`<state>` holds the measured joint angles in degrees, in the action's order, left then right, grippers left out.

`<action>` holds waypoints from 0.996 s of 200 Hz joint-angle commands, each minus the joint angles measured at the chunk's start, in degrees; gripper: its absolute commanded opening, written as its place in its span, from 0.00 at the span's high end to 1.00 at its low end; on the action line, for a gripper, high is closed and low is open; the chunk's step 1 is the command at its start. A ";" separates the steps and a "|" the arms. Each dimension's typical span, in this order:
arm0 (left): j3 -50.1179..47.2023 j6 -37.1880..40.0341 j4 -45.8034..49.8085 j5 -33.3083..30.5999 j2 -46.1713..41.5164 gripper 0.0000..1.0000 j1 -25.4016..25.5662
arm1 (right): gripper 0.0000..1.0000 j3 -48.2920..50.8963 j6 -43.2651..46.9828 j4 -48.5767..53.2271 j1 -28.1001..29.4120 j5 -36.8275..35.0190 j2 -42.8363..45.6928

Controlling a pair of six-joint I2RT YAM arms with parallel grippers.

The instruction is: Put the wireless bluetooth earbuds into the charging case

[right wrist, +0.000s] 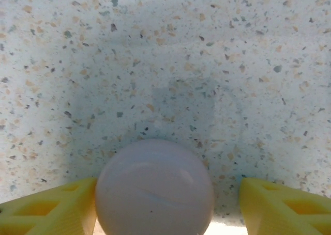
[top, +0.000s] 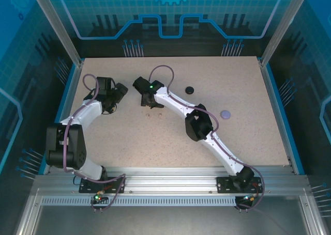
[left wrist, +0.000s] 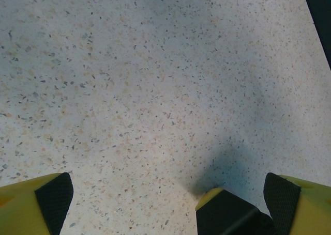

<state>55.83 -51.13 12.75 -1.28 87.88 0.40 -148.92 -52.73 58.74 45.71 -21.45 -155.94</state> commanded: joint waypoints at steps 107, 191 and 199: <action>-0.86 1.17 -1.24 3.01 -2.92 0.01 -0.58 | 0.64 2.73 5.86 -3.46 -0.17 3.15 5.03; 2.11 3.54 -0.82 8.61 -3.73 0.01 0.93 | 0.68 28.68 13.52 -9.03 -1.57 5.27 29.98; 2.62 4.05 -0.17 8.85 -3.97 0.01 1.37 | 0.68 32.64 14.23 -10.11 -1.82 6.14 32.81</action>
<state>55.61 -49.47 11.62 4.62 86.24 0.71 -124.46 -42.19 51.46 44.97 -17.50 -131.57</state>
